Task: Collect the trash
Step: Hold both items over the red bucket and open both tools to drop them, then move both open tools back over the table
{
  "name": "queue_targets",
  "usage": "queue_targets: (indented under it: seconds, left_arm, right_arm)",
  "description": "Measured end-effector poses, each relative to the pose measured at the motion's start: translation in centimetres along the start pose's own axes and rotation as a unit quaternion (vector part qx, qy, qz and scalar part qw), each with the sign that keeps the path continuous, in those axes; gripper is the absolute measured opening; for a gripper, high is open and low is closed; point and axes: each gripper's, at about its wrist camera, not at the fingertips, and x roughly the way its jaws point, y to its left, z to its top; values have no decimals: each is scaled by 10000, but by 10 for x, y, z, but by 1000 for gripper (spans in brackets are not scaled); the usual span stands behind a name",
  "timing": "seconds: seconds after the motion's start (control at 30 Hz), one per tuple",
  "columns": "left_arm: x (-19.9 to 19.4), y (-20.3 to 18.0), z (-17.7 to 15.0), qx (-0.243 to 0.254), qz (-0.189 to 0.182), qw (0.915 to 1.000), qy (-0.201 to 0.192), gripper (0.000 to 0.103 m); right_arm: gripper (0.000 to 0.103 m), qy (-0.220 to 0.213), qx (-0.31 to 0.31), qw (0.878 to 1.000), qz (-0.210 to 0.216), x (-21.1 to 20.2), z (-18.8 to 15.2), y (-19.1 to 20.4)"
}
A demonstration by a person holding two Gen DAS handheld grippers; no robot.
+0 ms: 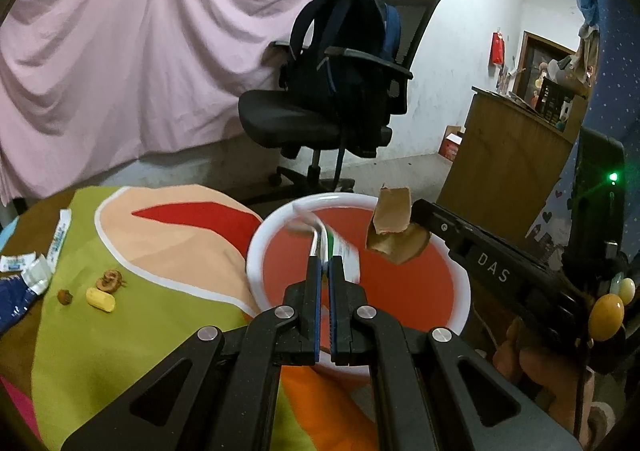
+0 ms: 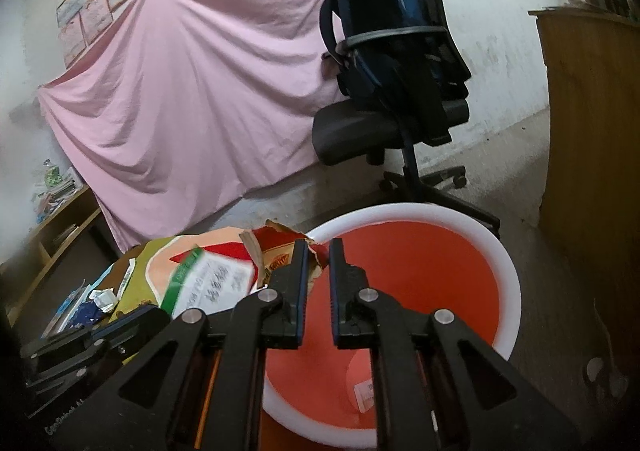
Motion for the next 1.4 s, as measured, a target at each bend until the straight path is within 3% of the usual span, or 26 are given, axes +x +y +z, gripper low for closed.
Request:
queue_targets:
  seconds: [0.53,0.63,0.8,0.97,1.1,1.17,1.3,1.4]
  left_arm:
    - [13,8,-1,-370,-54,9989,297,1]
    - [11,12,-2,-435,-11,9986,317,2]
    - [3,20,-3,-535,91,9982,252,5]
    - [-16,32,-1,-677,247,9974,-12,32]
    - [-36,44,1,-732,483,9958,-266,37]
    - [-48,51,0,-750,639,9943,-418,49]
    - [-72,68,-3,-833,896,9900,-707,54]
    - [-93,83,-7,-909,1172,9845,-939,76]
  right_arm:
    - [42,122,112,9998,-102,3,1,-7]
    - [47,148,123,9997,-121,5,0,-8]
    - [62,100,98,9998,-120,5,0,-7]
    - [78,-15,-24,10000,-87,4,0,-1]
    - [87,-214,-143,9997,-8,-1,1,8]
    - [96,-366,-217,9991,54,-6,2,16]
    - [103,-619,-363,9972,217,-11,2,33]
    - [103,-825,-497,9946,392,-15,1,50]
